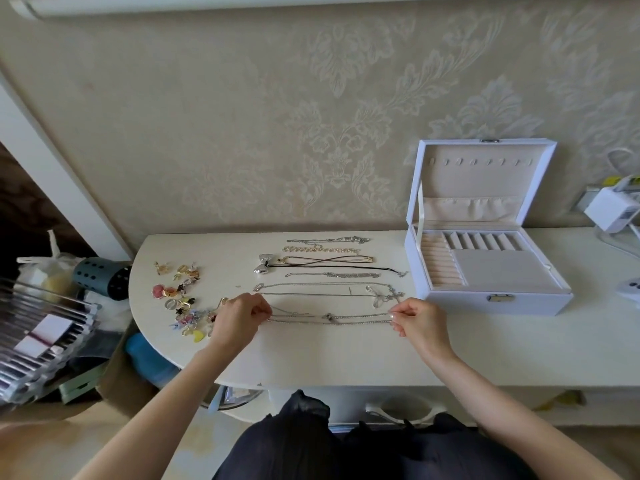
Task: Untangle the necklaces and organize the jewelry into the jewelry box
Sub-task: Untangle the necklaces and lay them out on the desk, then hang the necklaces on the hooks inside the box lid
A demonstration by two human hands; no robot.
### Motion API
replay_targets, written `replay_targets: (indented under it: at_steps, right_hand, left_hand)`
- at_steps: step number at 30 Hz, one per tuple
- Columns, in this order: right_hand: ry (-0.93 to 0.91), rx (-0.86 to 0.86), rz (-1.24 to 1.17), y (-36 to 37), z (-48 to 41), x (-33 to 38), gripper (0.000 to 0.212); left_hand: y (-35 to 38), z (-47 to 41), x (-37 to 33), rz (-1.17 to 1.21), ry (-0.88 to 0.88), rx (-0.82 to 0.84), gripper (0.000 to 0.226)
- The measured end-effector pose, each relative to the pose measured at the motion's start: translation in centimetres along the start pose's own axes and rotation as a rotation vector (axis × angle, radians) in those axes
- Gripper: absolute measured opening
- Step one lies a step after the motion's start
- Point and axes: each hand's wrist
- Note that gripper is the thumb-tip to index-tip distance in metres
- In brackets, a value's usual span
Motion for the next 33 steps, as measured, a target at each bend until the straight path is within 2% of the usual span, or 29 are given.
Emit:
replay_targets:
  at_steps: [7, 12, 26, 30, 33]
  right_hand:
    - [-0.151, -0.013, 0.363, 0.3, -0.3, -0.3, 0.015]
    - [-0.180, -0.009, 0.465, 0.4, -0.3, -0.5, 0.018]
    - [-0.203, 0.033, 0.502, 0.1, 0.0, -0.4, 0.009]
    - [-0.223, 0.008, 0.569, 0.2, 0.6, 0.3, 0.009]
    - [-0.264, 0.033, 0.534, 0.3, 0.9, 1.1, 0.009]
  left_hand:
    - [0.7, -0.6, -0.2, -0.104, 0.001, 0.035, 0.008]
    - [0.8, -0.8, -0.3, -0.111, -0.018, 0.042, 0.009]
    - [1.3, -0.6, -0.3, -0.142, 0.000, 0.018, 0.009]
    - [1.2, -0.2, -1.6, -0.109, 0.067, 0.013, 0.011]
    - [1.2, 0.1, -3.1, -0.045, 0.179, 0.033, 0.010]
Point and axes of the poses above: each hand's wrist, its own z-axis away from the middle knuckle, its own y-axis out of the palm, x = y × z, and after that the axes turned 3 degrees about -z, right-handed
